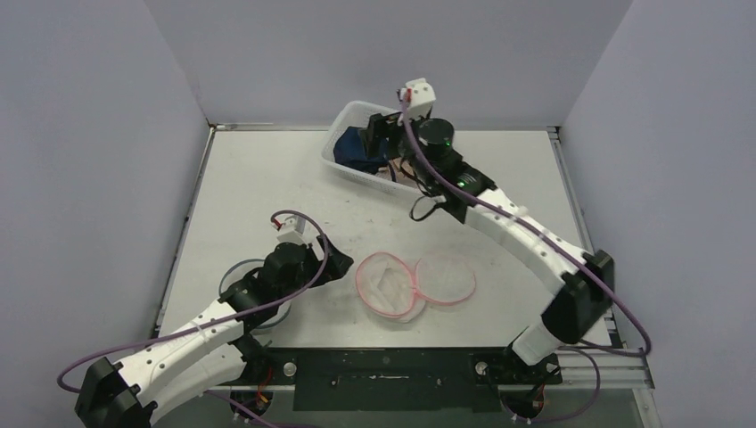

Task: Unzip the laundry bag and remove the bra
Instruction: Place the bra in the bin.

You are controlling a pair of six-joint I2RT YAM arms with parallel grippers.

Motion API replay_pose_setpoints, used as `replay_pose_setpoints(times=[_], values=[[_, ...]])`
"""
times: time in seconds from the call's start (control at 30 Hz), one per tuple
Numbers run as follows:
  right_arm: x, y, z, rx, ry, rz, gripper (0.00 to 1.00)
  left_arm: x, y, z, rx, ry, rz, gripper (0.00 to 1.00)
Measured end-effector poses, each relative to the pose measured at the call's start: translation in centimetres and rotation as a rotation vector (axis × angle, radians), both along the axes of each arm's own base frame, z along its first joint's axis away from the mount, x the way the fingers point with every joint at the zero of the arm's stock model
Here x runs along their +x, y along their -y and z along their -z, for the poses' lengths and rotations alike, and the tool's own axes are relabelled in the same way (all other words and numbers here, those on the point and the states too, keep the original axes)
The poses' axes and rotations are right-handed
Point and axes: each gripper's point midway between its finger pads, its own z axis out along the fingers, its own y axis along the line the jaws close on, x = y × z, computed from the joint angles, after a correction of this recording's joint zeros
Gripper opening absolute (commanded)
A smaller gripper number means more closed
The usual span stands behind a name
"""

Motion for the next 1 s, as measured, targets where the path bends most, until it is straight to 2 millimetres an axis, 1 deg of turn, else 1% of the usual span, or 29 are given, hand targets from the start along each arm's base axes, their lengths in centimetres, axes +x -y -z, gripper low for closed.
replay_pose_setpoints(times=[0.07,0.13,0.2,0.23,0.27,0.3,0.33,0.53,0.63,0.7,0.73,0.87,1.0], values=[[-3.5,2.5,-3.2,0.083,0.04,-0.003,0.83,0.3,0.4,-0.9,-0.021,0.019,0.013,0.85],[-7.0,5.1,-5.4,0.163,0.073,-0.006,0.83,0.4,0.8,-1.2,-0.039,0.028,0.034,0.85],[-9.6,7.1,-5.9,0.217,0.077,-0.01,0.83,0.4,1.2,-1.2,-0.047,0.022,0.059,0.84],[-10.9,8.0,-5.5,0.237,0.068,-0.011,0.83,0.4,1.5,-1.0,-0.047,0.015,0.075,0.84],[-12.3,9.1,-4.1,0.248,0.043,-0.011,0.83,0.4,1.8,-0.8,-0.044,0.006,0.088,0.84],[-13.2,9.7,-3.0,0.249,0.018,-0.01,0.82,0.3,2.0,-0.5,-0.04,-0.006,0.103,0.84],[-14.4,10.6,-0.8,0.241,-0.028,-0.008,0.82,0.3,2.4,-0.2,-0.037,-0.021,0.121,0.83],[-19.3,14.3,11.7,0.17,-0.31,0.051,0.81,-0.3,4.3,2.2,-0.025,-0.105,0.212,0.81],[-21.5,16.1,15.5,0.188,-0.393,0.092,0.8,-0.6,4.7,3.0,-0.018,-0.133,0.227,0.8],[-22.5,17.2,17.0,0.223,-0.425,0.125,0.8,-0.7,4.9,3.1,-0.022,-0.138,0.229,0.8],[-22.9,17.7,17.3,0.251,-0.433,0.145,0.8,-0.7,5.0,3.2,-0.025,-0.14,0.227,0.79],[-23.2,19.0,17.5,0.328,-0.463,0.227,0.79,-0.4,5.4,3.6,-0.039,-0.154,0.211,0.75],[-23.5,20.2,19.1,0.362,-0.541,0.329,0.8,-0.1,5.8,5.0,-0.047,-0.185,0.196,0.67]])
